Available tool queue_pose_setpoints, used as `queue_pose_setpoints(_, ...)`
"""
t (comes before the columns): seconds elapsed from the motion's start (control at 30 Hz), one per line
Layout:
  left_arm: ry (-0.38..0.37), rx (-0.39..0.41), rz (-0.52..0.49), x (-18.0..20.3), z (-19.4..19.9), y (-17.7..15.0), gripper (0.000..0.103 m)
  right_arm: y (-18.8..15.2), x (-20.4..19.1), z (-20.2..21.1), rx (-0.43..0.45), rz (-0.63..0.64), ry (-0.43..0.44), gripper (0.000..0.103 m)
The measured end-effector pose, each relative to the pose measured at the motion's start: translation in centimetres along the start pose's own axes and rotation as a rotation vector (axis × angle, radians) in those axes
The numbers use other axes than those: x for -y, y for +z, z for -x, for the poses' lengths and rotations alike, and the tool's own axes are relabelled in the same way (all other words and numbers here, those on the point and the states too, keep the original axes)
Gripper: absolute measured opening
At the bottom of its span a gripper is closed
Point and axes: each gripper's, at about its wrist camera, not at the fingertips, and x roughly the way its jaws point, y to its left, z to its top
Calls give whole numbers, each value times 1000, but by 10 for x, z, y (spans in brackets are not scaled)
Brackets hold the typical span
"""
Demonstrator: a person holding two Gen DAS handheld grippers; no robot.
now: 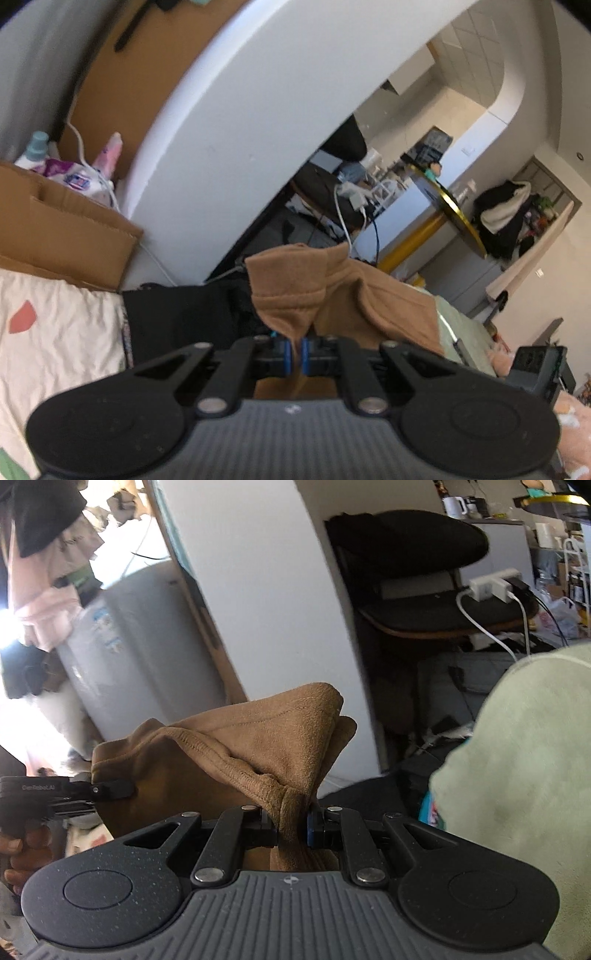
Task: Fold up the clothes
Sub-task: 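Lift the folded brown shirt with both tools and carry it toward the shelf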
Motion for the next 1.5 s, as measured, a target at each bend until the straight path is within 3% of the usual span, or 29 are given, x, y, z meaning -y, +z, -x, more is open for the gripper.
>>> queue_pose_setpoints(0.23, -65, -31, 7, -20, -40, 2, 6, -12, 31, -23, 1, -38, -29, 13)
queue_pose_setpoints(0.53, -97, -64, 7, -42, -65, -9, 6, -25, 54, -51, -9, -74, -59, 13)
queue_pose_setpoints(0.7, -90, -82, -10, -54, -78, -6, 6, -32, 61, -72, -30, -68, -66, 13)
queue_pose_setpoints(1.07, -57, -122, 3, -121, -139, 6, 6, -42, 86, -159, -74, -72, -95, 13)
queue_pose_setpoints(1.5, 10, -122, -22, -165, -193, 30, 6, -26, 105, -253, -128, 4, -179, 13)
